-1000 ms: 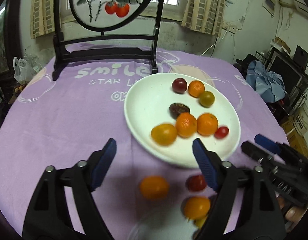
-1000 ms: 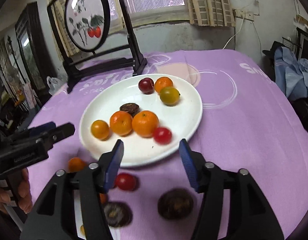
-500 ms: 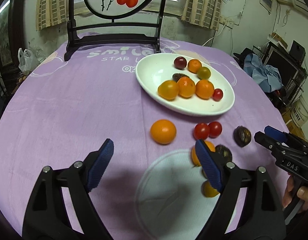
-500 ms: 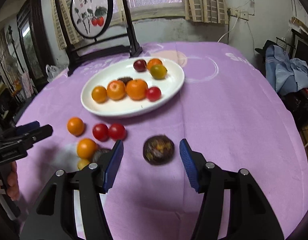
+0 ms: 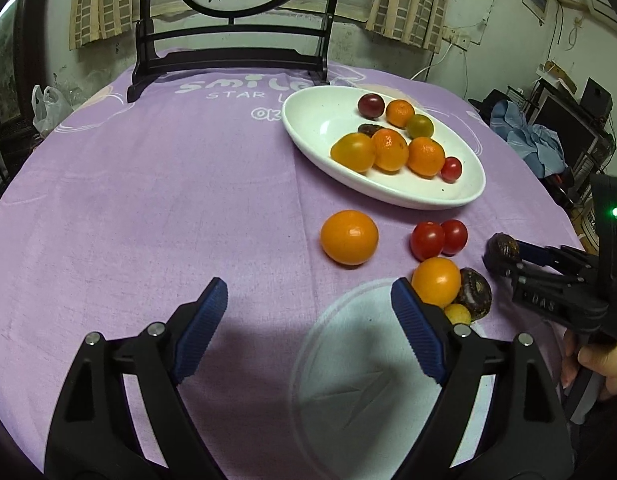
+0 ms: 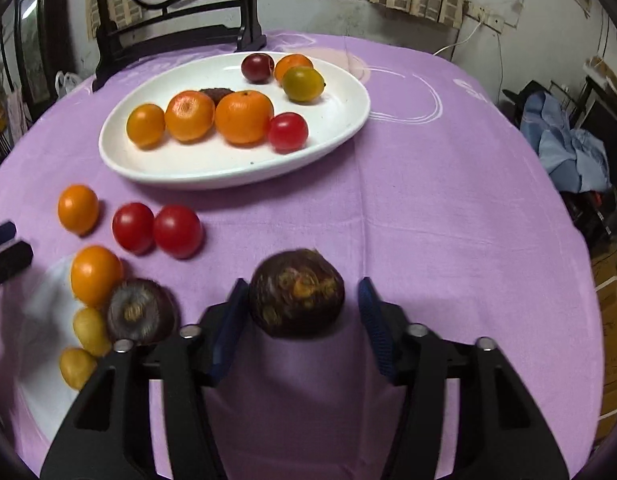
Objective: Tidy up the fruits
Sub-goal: 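Grasp a dark mangosteen with the right gripper while the left gripper grasps an orange tomato, then carry the mangosteen and orange tomato onto the white plate and open both grippers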
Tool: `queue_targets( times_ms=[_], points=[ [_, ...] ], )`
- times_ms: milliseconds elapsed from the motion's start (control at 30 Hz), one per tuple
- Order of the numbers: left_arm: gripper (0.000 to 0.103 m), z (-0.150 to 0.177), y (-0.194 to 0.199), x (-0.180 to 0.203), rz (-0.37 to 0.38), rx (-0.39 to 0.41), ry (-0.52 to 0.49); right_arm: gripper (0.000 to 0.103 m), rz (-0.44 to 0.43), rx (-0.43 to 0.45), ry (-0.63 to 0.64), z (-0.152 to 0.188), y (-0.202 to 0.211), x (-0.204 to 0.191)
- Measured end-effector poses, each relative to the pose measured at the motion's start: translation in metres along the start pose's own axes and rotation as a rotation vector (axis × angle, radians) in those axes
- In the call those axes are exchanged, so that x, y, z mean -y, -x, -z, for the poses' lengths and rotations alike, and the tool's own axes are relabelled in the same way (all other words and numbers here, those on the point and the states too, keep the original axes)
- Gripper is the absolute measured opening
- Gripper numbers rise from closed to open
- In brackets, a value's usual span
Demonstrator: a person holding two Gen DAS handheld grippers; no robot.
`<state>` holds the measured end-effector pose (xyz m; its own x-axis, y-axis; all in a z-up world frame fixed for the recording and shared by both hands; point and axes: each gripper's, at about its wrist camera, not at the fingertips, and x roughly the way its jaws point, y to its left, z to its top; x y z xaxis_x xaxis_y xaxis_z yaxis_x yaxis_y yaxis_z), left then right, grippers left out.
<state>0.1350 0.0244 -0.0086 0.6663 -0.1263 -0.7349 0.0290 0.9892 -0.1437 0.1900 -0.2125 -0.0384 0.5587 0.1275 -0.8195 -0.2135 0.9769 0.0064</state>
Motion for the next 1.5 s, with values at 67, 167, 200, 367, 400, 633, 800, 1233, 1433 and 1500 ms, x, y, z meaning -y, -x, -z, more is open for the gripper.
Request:
queue_targets(
  times_ms=[67, 167, 200, 367, 400, 633, 800, 1233, 1433, 1500],
  points=[
    [0.086, 0.001, -0.001, 0.002, -0.004, -0.001, -0.012, 0.044, -0.003, 0.007, -0.002, 0.0, 0.002, 0.001],
    [0.086, 0.003, -0.003, 0.005, -0.01, -0.002, -0.026, 0.044, -0.062, 0.021, -0.035, 0.003, 0.012, 0.006],
    [0.086, 0.003, -0.004, 0.005, -0.01, -0.002, -0.026, 0.044, -0.071, 0.032, -0.04, 0.003, 0.017, 0.007],
    [0.086, 0.005, -0.008, 0.01, -0.009, -0.001, -0.049, 0.044, -0.11, 0.066, -0.049, 0.009, 0.034, 0.004],
    [0.086, 0.004, -0.01, 0.011, -0.011, -0.005, -0.053, 0.044, -0.112, 0.066, -0.046, 0.009, 0.035, 0.003],
    [0.083, -0.003, -0.029, 0.016, -0.006, -0.054, -0.034, 0.044, -0.157, 0.089, -0.017, 0.011, 0.045, -0.003],
    [0.076, -0.01, -0.044, 0.022, -0.021, -0.072, -0.048, 0.044, -0.176, 0.095, -0.006, 0.011, 0.046, -0.003],
    [0.04, -0.012, -0.039, 0.029, -0.005, -0.074, -0.07, 0.044, -0.168, 0.106, -0.003, 0.011, 0.048, 0.001],
    [0.04, -0.003, -0.007, 0.038, 0.046, -0.044, -0.105, 0.044, -0.178, 0.142, -0.009, 0.01, 0.056, 0.001],
    [0.04, -0.002, 0.007, 0.04, 0.065, -0.023, -0.106, 0.044, -0.194, 0.141, -0.024, 0.01, 0.057, 0.002]
  ],
)
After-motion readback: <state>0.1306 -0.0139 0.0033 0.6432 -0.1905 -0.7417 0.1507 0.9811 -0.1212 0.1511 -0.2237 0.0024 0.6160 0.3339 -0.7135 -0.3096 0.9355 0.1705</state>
